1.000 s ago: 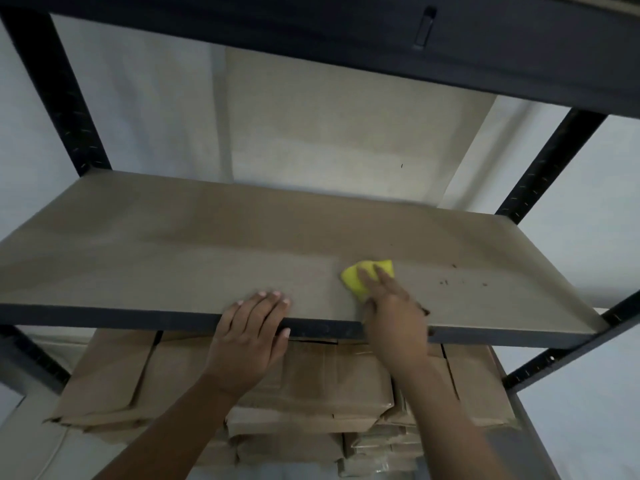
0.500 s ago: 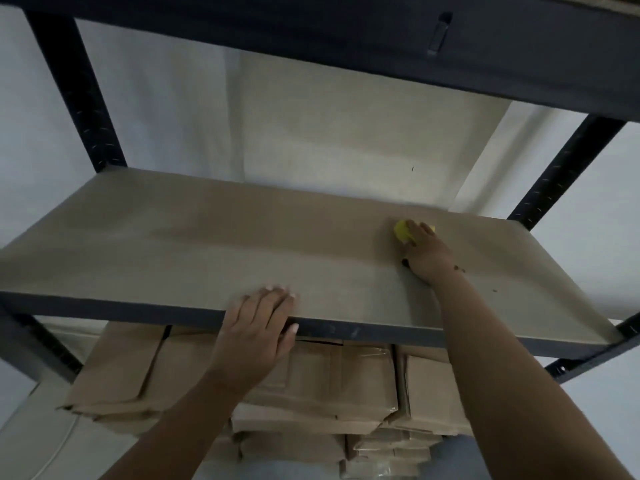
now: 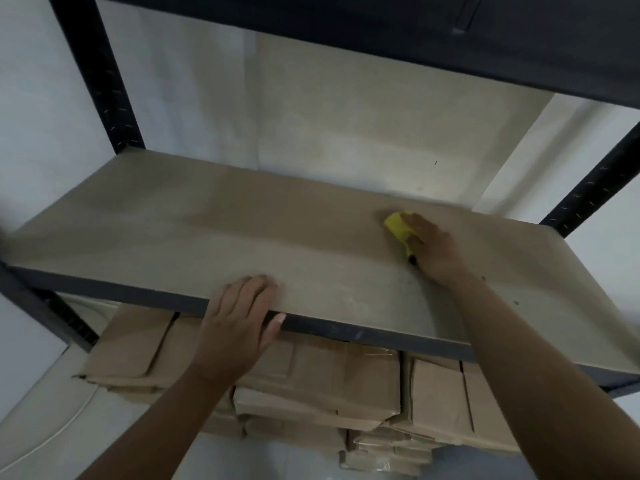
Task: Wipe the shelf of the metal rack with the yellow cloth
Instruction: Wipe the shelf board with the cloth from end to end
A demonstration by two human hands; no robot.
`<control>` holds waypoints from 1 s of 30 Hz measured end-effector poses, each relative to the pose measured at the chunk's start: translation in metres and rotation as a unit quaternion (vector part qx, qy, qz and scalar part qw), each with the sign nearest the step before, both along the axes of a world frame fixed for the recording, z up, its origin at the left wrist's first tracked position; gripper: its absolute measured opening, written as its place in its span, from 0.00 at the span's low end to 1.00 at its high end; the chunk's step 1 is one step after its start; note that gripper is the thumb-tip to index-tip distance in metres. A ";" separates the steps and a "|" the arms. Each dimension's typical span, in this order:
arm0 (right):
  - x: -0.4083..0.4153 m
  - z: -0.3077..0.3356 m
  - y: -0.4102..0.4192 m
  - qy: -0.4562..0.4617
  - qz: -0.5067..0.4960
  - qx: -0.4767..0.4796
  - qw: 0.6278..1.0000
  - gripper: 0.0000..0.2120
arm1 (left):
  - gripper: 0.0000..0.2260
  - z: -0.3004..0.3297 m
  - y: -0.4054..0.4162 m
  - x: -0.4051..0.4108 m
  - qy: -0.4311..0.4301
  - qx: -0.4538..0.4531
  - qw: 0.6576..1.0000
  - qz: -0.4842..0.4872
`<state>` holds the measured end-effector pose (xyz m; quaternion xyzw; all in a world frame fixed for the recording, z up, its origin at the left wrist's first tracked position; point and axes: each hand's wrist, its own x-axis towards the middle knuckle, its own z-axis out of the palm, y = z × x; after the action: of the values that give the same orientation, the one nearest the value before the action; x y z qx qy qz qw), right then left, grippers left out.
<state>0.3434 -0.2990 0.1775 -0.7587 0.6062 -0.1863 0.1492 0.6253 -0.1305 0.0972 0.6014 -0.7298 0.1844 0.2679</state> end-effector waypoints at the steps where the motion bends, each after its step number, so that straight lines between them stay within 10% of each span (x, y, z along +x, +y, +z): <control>1: -0.001 0.000 -0.014 0.017 -0.030 0.005 0.999 0.21 | 0.22 -0.003 0.000 0.003 -0.017 -0.003 1.000 0.011; 5: 0.037 0.001 -0.050 0.043 -0.030 0.007 0.999 0.22 | 0.21 -0.012 -0.004 0.004 -0.040 -0.063 0.997 0.025; 14: 0.093 -0.009 0.022 -0.016 0.353 -0.011 0.936 0.20 | 0.18 -0.015 -0.005 0.004 -0.038 -0.113 0.993 0.018; 18: 0.053 -0.002 -0.021 -0.101 0.272 0.010 0.957 0.17 | 0.19 -0.014 -0.008 0.001 -0.041 -0.108 0.993 0.025; 23: 0.083 -0.006 -0.097 0.030 0.080 0.006 0.996 0.22 | 0.19 -0.016 -0.007 0.003 -0.042 -0.110 0.993 0.033; 30: 0.158 -0.009 -0.033 0.007 0.321 0.012 0.947 0.22 | 0.19 -0.023 -0.008 0.005 -0.050 -0.129 0.990 0.036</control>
<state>0.5011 -0.3318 0.1681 -0.9126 0.3332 -0.1163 0.2062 0.6299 -0.1387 0.0743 0.5777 -0.6902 0.3166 0.2993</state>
